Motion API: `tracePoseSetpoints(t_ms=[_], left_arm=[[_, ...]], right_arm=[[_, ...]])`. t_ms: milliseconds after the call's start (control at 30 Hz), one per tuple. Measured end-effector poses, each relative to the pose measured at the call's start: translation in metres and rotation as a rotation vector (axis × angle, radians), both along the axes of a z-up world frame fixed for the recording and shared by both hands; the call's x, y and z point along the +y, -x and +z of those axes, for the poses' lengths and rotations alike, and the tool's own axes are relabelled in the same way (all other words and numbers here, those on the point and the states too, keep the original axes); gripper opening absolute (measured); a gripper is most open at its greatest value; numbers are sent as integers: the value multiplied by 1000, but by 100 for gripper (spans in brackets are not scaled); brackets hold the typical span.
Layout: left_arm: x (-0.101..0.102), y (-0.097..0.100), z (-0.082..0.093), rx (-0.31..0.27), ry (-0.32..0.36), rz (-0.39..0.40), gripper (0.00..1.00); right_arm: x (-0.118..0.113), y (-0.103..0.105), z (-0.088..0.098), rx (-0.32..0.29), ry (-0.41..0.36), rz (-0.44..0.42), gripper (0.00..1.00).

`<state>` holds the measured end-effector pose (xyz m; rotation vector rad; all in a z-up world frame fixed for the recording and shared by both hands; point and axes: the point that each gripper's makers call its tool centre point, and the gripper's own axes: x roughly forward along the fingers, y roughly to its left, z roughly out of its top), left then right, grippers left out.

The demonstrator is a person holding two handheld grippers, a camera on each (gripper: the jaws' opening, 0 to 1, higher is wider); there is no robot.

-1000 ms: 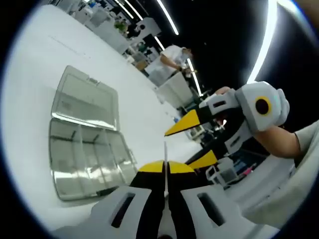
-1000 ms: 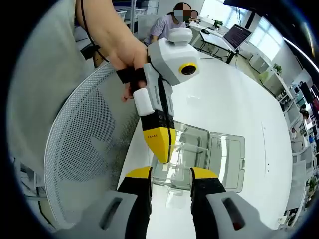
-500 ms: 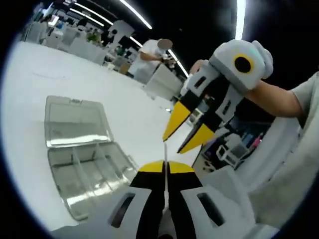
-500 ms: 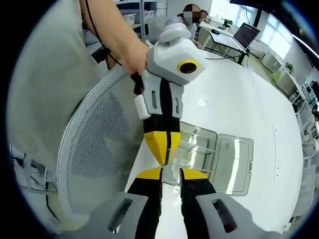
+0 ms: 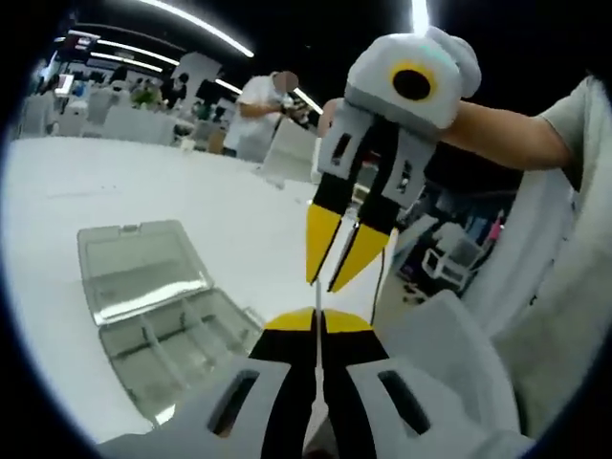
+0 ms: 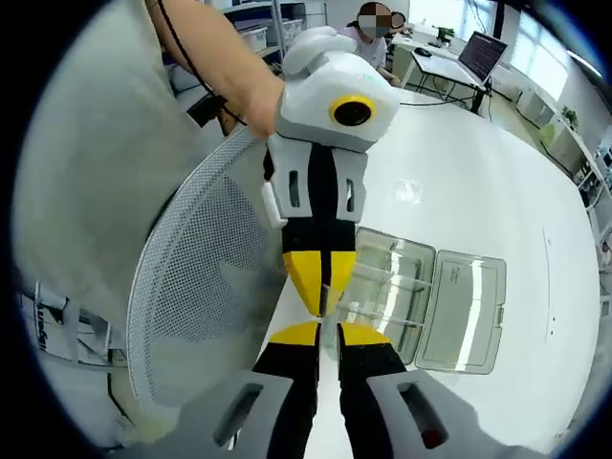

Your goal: Insert the divider into the dual guide fixture by aligning both edges with the guide slots and pushing it downward to the bottom, including one-sided entry, uneven engagement, binding, and posture correction.

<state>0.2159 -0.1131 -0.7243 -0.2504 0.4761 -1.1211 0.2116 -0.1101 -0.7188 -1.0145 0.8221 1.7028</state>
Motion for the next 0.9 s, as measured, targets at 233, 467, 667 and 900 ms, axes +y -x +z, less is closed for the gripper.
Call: tracePoseSetpoints(t_ms=[233, 467, 667, 900], left_arm=[[-1, 3, 0, -40, -23, -26, 0], [-3, 6, 3, -90, -54, -54, 0], [-3, 7, 4, -113, -58, -67, 0], [-2, 13, 7, -161, -63, -91, 0]], right_arm=[[2, 3, -3, 20, 12, 14, 0], [3, 10, -8, 44, 31, 36, 0], [3, 12, -5, 68, 37, 17, 0], [5, 16, -5, 109, 50, -49, 0]])
